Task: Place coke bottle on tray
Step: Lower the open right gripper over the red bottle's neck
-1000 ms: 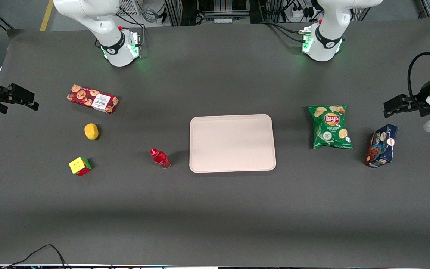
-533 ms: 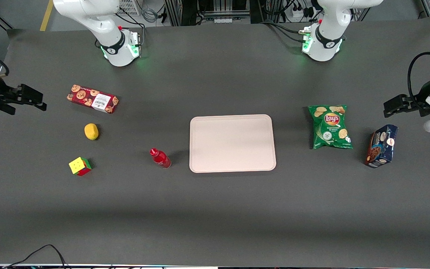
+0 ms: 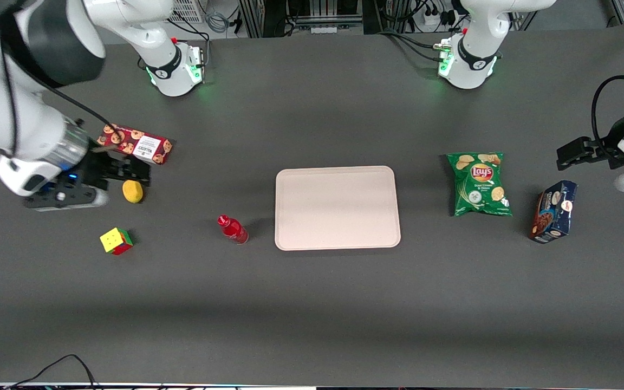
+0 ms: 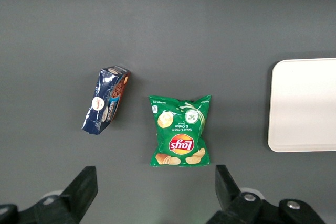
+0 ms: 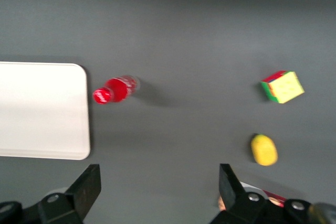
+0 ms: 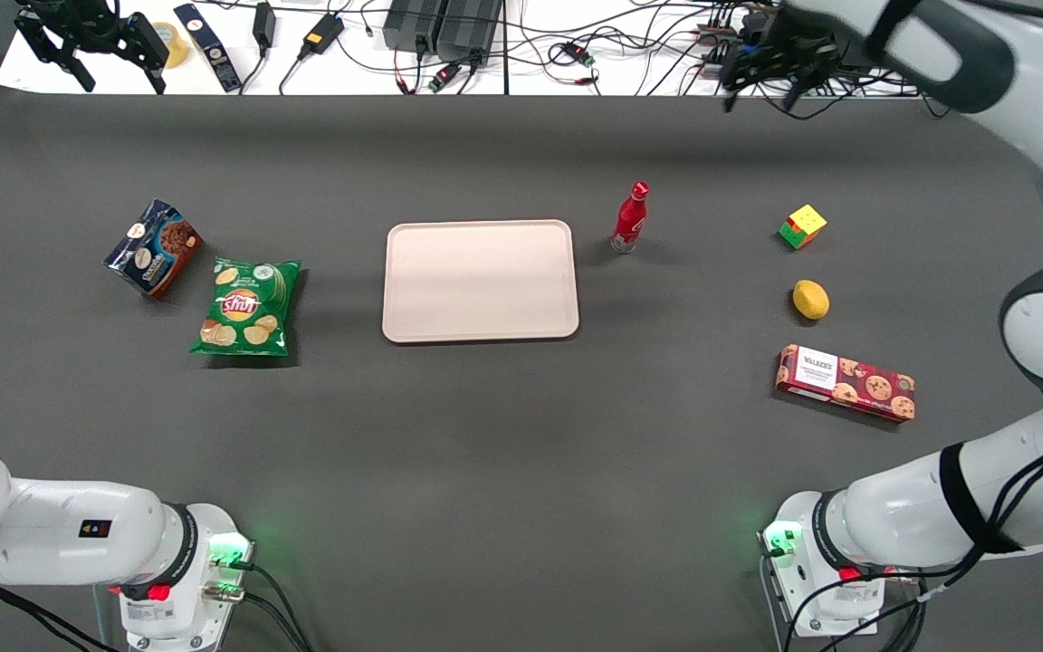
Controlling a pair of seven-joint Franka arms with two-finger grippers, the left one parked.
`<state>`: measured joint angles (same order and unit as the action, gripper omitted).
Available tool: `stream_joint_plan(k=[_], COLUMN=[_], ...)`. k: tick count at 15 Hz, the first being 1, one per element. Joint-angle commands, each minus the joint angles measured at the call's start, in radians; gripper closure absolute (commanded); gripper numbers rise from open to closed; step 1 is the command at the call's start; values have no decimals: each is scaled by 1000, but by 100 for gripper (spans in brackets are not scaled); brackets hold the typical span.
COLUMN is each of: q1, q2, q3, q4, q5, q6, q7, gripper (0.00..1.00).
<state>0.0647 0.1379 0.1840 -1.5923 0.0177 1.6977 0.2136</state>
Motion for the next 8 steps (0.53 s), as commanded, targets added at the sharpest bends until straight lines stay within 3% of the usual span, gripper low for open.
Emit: stream_joint_plan(k=[1, 8], q1=[36, 112], q2=[89, 227], q3=[31, 60], q4=[34, 12], q5=[-19, -78], q6=[54, 210], q7=[69, 161], gripper=[0, 0])
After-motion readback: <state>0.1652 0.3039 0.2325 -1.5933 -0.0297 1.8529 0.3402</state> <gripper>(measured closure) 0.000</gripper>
